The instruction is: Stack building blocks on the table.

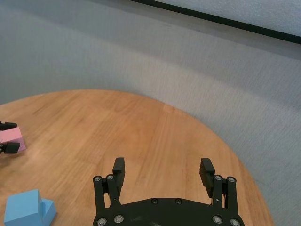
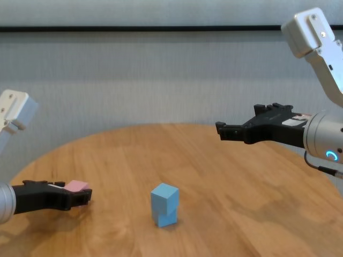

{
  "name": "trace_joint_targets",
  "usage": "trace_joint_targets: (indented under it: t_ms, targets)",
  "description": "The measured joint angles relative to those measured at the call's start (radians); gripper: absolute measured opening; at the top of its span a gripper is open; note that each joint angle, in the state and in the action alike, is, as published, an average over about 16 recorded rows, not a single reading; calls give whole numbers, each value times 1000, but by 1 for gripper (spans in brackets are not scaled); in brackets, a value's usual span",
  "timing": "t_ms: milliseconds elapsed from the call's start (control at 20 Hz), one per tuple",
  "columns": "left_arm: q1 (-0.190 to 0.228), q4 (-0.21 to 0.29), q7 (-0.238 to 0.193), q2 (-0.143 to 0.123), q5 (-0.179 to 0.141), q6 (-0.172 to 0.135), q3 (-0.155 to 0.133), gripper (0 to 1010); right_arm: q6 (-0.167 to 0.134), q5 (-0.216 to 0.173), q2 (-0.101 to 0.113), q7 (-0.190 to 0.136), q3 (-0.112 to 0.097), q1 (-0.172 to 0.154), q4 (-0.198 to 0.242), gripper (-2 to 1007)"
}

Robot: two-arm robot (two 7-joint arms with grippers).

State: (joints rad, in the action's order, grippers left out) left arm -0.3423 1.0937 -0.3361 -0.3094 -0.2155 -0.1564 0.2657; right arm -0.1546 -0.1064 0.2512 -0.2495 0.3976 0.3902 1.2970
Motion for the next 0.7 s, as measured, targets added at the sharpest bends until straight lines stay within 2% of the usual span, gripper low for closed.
trace_joint_targets:
  t_ms: [400, 700]
  targets:
    - [4, 9, -2, -2, -1, 1, -2, 490, 0, 0, 0, 0, 0, 0, 0, 1001]
    - [18, 50, -18, -21, 2, 9, -3, 403, 0, 0, 0, 0, 0, 0, 0, 1001]
